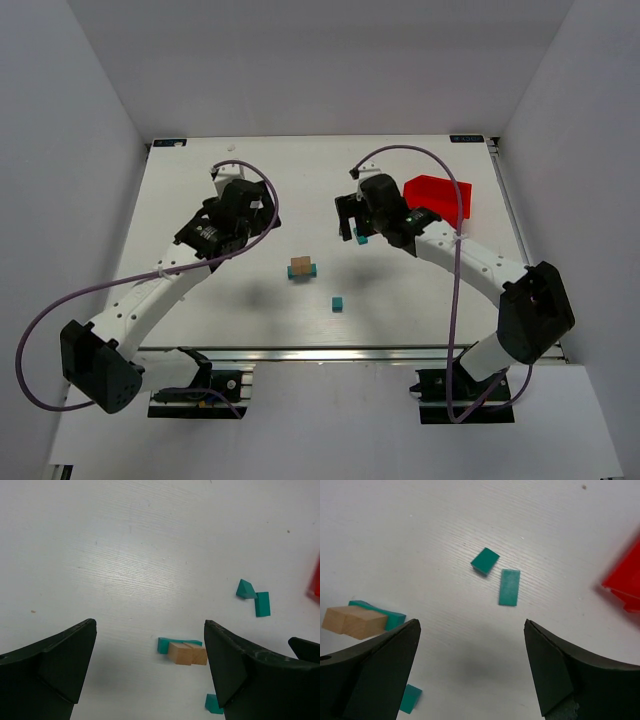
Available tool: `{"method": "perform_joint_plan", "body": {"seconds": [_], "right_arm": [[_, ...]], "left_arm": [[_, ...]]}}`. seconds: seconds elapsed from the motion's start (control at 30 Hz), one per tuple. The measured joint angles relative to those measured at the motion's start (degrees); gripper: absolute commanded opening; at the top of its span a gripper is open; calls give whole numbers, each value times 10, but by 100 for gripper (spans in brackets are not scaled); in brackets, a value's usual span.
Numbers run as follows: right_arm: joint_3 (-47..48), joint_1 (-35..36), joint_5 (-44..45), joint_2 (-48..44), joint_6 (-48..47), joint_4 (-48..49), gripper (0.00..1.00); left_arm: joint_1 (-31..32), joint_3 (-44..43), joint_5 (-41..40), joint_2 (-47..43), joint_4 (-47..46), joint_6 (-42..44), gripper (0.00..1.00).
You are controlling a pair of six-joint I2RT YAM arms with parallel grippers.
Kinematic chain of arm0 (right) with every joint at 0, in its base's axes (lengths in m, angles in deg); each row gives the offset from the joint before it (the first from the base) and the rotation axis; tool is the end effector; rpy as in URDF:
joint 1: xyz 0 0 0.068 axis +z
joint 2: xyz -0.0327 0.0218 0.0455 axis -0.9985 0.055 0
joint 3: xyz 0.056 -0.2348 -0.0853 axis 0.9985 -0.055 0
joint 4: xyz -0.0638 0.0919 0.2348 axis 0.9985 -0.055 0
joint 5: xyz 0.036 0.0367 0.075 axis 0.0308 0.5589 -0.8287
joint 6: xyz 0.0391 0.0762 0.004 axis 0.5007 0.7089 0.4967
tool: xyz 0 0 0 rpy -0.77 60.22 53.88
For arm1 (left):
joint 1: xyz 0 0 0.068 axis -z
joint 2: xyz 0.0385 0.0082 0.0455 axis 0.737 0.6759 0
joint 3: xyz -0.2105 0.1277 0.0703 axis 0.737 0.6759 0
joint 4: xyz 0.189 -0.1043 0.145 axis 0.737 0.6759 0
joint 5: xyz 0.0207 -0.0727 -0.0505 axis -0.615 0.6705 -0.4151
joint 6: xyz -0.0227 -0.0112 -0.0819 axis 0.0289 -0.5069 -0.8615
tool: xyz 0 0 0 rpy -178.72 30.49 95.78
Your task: Build the wood block tower
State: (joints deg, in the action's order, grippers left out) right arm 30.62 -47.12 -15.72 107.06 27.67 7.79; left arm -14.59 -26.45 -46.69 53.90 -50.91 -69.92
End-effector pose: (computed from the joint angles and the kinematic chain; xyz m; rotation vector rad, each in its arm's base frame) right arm 0.2999 0.2291 0.2450 -0.4449 2.1277 0.2761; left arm 0.2632 -0.1280 0.2861 -0.3201 2.1823 -0.1111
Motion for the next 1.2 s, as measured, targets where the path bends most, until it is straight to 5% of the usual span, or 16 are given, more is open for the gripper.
{"method": "perform_joint_plan", "body": {"seconds": [0.4, 0.73, 1.2], "right_arm": [[-14, -46, -1, 15, -14, -24, 89], [-4, -76, -49, 131, -81, 9, 89], [56, -98, -77, 225, -123, 31, 66]], "left_arm": [[-5, -3, 47, -6, 13, 15, 98], [-5, 22, 79, -32, 8, 46, 98], [-5, 32, 78, -33, 8, 58, 98]]}}
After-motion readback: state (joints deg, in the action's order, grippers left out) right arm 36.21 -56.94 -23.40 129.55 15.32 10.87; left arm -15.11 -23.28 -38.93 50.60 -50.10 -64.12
